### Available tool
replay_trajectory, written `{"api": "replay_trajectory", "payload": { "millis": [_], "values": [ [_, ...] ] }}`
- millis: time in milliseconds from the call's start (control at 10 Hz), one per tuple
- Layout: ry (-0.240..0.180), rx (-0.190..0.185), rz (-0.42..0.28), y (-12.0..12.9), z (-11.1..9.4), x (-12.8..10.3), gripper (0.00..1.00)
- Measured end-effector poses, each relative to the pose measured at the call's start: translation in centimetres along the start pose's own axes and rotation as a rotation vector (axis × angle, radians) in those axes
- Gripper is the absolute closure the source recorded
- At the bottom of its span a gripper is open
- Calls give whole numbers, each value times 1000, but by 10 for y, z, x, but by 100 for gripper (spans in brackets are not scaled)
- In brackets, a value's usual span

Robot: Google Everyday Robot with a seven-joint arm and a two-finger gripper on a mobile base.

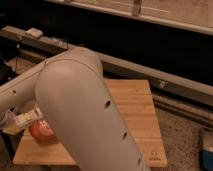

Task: Place the bottle in the ceramic bowl

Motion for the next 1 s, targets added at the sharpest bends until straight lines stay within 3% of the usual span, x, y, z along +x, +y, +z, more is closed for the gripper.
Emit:
{"api": "replay_trajectory", "payload": {
  "millis": [600,700,1000],
  "values": [
    [31,-92,104,-8,44,9,36],
    [38,-105,122,-11,51,16,31],
    [44,-128,143,-11,61,21,31]
  ]
}}
